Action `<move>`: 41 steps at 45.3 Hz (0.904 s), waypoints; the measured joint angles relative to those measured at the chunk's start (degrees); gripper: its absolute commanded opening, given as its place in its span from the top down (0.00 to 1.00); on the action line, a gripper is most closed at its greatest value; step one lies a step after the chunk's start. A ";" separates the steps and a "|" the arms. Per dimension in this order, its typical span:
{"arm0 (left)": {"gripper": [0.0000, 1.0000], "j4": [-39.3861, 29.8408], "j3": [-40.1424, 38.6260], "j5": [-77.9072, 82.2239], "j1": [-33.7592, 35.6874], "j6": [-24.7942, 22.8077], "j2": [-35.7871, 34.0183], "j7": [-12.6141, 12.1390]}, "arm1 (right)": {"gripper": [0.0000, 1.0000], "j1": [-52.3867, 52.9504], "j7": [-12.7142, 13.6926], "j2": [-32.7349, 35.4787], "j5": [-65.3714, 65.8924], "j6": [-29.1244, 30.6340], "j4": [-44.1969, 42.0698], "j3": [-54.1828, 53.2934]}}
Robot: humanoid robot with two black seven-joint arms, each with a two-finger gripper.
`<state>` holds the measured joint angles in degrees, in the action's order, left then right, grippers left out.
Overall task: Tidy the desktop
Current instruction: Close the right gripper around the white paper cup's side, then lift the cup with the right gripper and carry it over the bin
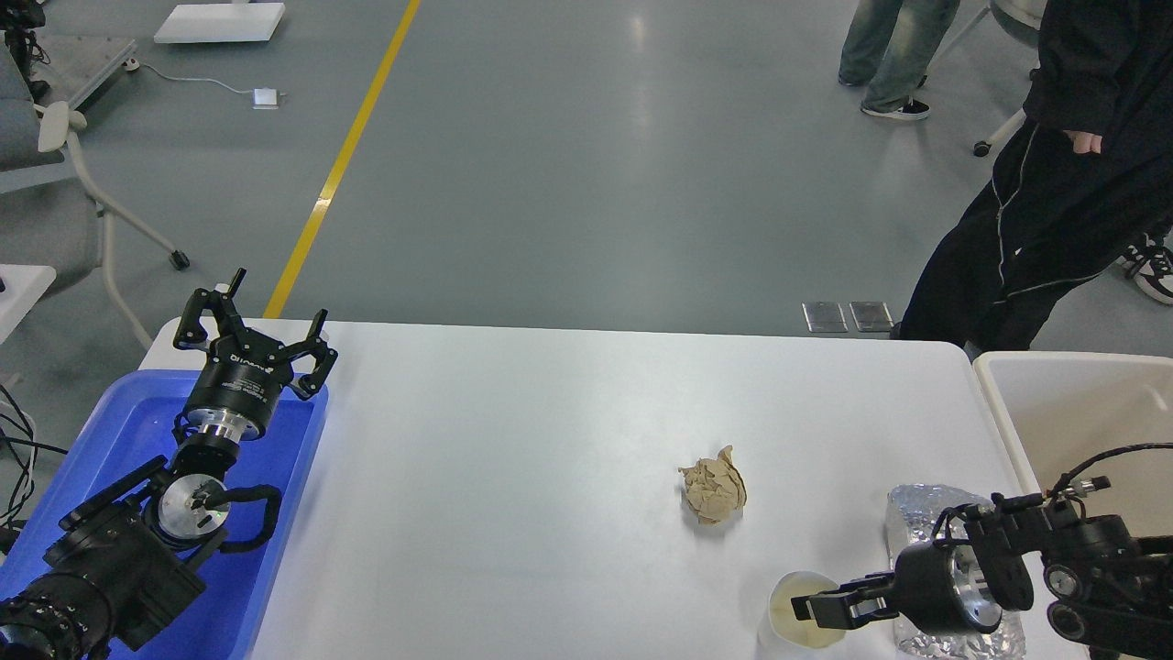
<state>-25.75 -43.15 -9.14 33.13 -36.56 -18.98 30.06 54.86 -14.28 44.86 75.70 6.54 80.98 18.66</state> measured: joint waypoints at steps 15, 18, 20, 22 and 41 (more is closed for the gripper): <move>0.00 0.00 0.00 0.00 0.00 0.00 0.00 0.00 | 1.00 0.14 -0.05 -0.13 0.07 -0.14 -1.13 -0.28; 0.00 0.00 0.00 0.00 0.00 0.00 0.00 0.00 | 1.00 0.18 -0.08 0.20 -0.18 -0.16 -1.18 -0.63; 0.00 0.00 0.00 0.00 0.00 0.00 0.00 0.00 | 1.00 0.21 -0.15 0.50 -0.32 -0.17 -1.18 -1.06; 0.00 0.00 0.00 0.00 0.00 0.00 0.00 0.00 | 1.00 0.24 -0.29 0.81 -0.42 -0.18 -1.17 -1.76; 0.00 0.00 0.00 -0.01 0.00 0.00 0.00 0.00 | 1.00 5.19 -3.06 7.02 -9.36 2.62 2.55 -9.32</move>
<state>-25.75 -43.15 -9.15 33.14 -36.56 -18.98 30.06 60.05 -17.35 51.88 66.34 9.15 83.53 9.34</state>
